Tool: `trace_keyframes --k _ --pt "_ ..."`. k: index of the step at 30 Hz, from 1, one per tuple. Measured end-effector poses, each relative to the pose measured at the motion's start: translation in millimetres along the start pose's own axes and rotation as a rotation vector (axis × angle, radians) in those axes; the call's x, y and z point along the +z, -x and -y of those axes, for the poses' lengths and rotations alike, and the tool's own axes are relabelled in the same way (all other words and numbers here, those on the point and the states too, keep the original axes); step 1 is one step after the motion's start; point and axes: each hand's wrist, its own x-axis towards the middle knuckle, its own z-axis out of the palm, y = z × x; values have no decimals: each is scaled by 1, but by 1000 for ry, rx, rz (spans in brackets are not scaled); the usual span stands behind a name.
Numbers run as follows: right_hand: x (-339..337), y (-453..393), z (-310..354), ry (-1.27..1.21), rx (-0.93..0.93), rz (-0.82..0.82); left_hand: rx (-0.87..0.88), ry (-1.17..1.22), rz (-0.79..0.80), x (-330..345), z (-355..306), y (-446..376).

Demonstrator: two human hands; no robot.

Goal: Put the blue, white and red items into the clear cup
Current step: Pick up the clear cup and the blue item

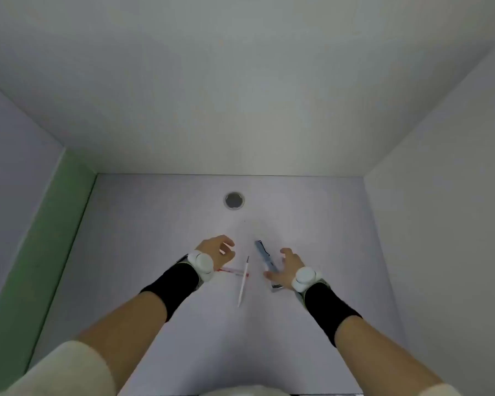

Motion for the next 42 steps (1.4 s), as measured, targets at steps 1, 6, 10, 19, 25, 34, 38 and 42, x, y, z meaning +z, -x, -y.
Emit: trace_keyframes --k 1,6,10,19,25,34,38,42 --pt "1 -2 1 1 10 -5 0 -5 7 -3 0 -3" --pt "9 -6 1 23 70 -12 -36 15 67 -6 -5 -17" --pt "13 -10 -1 -13 82 -24 23 -24 116 -1 -10 -28" --pt "14 -23 -11 42 56 -7 48 -127 195 18 -18 -45" --pt "14 -33 -17 35 9 26 59 -59 243 30 -19 -53" --pt "18 -39 -23 -3 -24 19 110 -42 224 43 -16 -59" --pt "18 -39 -25 -52 -33 9 130 -22 216 44 -15 -58" --pt "16 -37 -25 -67 -75 -10 106 103 137 40 -18 -56"
